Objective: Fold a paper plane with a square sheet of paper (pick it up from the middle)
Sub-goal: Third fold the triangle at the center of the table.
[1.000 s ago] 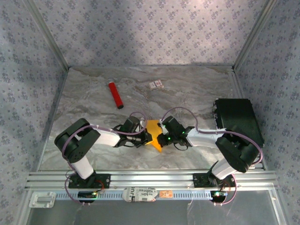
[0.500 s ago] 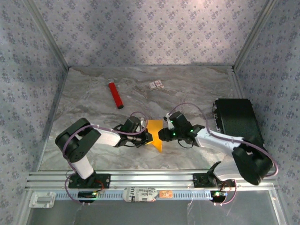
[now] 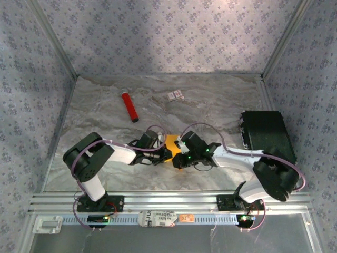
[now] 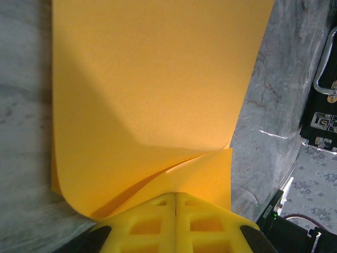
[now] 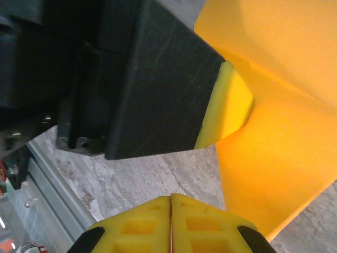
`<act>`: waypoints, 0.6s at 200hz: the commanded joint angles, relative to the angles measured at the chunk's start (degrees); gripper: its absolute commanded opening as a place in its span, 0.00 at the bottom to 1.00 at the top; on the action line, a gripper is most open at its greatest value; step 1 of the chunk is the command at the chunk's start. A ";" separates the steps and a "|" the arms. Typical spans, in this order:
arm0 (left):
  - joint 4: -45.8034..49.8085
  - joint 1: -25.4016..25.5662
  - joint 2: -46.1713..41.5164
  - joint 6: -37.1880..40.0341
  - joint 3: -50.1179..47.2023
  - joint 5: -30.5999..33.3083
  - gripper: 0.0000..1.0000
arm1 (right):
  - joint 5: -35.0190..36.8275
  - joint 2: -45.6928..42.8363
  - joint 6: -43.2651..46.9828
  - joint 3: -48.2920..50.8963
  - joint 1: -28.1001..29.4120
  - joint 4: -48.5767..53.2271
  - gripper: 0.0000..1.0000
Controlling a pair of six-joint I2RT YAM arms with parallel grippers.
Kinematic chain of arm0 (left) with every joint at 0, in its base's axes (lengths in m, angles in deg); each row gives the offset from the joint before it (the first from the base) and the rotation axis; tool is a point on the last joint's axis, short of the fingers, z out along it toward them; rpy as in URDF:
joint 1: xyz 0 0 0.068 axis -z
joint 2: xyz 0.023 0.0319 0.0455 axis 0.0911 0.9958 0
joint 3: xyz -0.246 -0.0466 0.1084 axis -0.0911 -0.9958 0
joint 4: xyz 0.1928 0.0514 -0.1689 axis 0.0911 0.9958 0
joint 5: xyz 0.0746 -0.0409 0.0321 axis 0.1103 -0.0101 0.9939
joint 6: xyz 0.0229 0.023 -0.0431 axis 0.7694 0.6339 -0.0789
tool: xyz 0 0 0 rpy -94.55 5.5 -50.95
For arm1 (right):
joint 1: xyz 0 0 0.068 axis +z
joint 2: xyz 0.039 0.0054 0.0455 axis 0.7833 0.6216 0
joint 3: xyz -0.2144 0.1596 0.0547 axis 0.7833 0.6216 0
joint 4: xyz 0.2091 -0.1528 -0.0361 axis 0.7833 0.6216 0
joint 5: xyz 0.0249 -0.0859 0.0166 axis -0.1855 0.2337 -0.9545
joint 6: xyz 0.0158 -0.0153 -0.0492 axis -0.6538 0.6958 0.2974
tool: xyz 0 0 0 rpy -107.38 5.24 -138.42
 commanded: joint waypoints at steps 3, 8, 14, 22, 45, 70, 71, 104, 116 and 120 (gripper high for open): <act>4.48 0.43 2.24 1.12 -0.40 1.50 0.00 | 1.19 2.38 -0.41 -3.59 1.43 1.91 0.08; 4.41 0.48 2.24 0.99 -0.40 1.46 0.00 | 1.96 3.02 -0.30 -4.18 1.58 2.62 0.08; 4.36 0.41 2.29 0.99 -0.40 1.52 0.00 | 2.53 3.82 -0.21 -4.61 1.74 2.92 0.08; 4.20 0.43 2.41 1.02 -0.49 1.41 0.00 | 3.12 4.81 -0.16 -5.03 1.85 3.01 0.08; 4.21 0.45 2.42 1.04 -0.40 1.23 0.00 | 4.12 6.71 -0.18 -5.85 1.90 3.20 0.08; 4.25 0.45 2.32 1.12 -0.47 1.24 0.00 | 4.66 7.89 -0.21 -5.40 1.89 3.12 0.08; 4.25 0.47 2.32 1.13 -0.44 1.23 0.00 | 4.75 7.89 -0.21 -5.33 1.92 3.07 0.08; 4.18 0.44 2.34 1.12 -0.42 1.32 0.00 | 3.89 7.98 -0.64 -3.31 1.01 1.81 0.08; 4.25 0.42 2.50 1.20 -0.45 1.32 0.00 | 3.53 7.77 -0.72 -2.65 0.89 1.20 0.08; 4.17 0.46 2.55 1.16 -0.41 1.31 0.00 | 3.41 7.80 -0.80 -2.45 0.84 1.10 0.08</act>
